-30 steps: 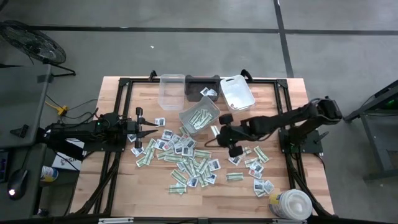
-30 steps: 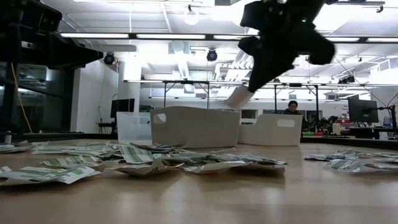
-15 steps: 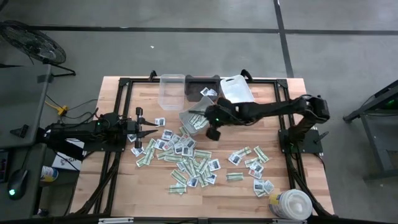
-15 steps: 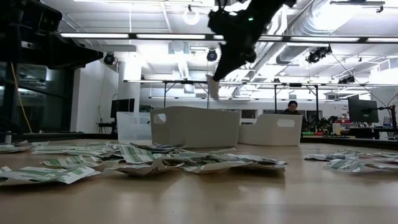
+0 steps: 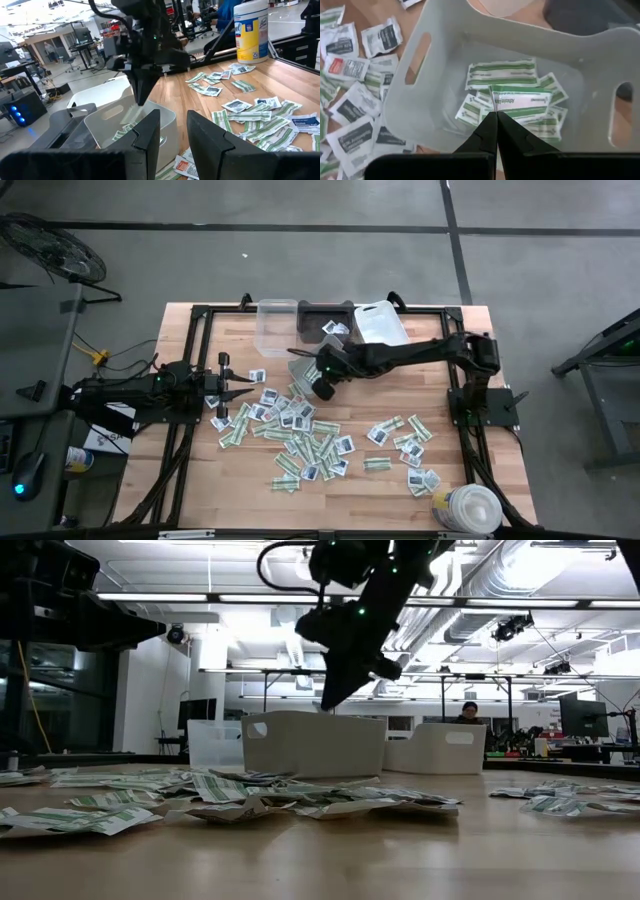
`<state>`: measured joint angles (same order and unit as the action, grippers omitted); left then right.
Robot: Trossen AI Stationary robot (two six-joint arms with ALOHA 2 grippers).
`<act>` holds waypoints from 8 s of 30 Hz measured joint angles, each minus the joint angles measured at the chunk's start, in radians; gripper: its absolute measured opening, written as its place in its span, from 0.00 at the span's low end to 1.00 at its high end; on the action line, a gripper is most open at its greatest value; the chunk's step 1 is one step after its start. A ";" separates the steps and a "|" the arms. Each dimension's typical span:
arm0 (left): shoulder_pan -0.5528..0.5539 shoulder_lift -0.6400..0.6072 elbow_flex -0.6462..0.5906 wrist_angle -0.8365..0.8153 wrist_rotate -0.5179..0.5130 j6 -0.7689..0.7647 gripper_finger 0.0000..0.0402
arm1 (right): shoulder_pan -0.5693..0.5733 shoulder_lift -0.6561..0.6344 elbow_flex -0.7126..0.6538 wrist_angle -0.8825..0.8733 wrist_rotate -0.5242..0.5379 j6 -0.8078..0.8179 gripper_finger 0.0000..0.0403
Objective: Pick & Place First Aid Supplies
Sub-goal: Put the bandage pack into the gray bin
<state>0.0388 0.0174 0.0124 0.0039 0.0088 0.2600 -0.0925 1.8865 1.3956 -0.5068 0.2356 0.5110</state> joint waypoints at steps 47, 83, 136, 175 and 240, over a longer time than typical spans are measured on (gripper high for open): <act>0.000 0.000 0.000 0.000 0.000 0.000 0.24 | 0.093 -0.317 -0.333 -0.205 -0.055 0.510 0.37; 0.000 0.000 0.000 0.000 0.000 0.000 0.24 | 0.237 -0.475 -0.759 -0.113 -0.251 0.728 0.43; 0.000 0.000 0.000 0.000 0.000 0.000 0.24 | 0.210 -0.616 -0.740 -0.066 -0.189 0.606 0.00; 0.000 0.000 0.000 0.000 0.000 0.000 0.24 | -0.118 -0.038 0.054 -0.115 -0.191 -0.243 0.00; 0.000 0.000 0.000 0.000 0.000 0.000 0.24 | 0.017 -0.317 -0.214 -0.408 -0.213 0.015 0.40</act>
<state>0.0388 0.0170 0.0121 0.0039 0.0090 0.2601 -0.0755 1.5692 1.1815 -0.9153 0.0221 0.5263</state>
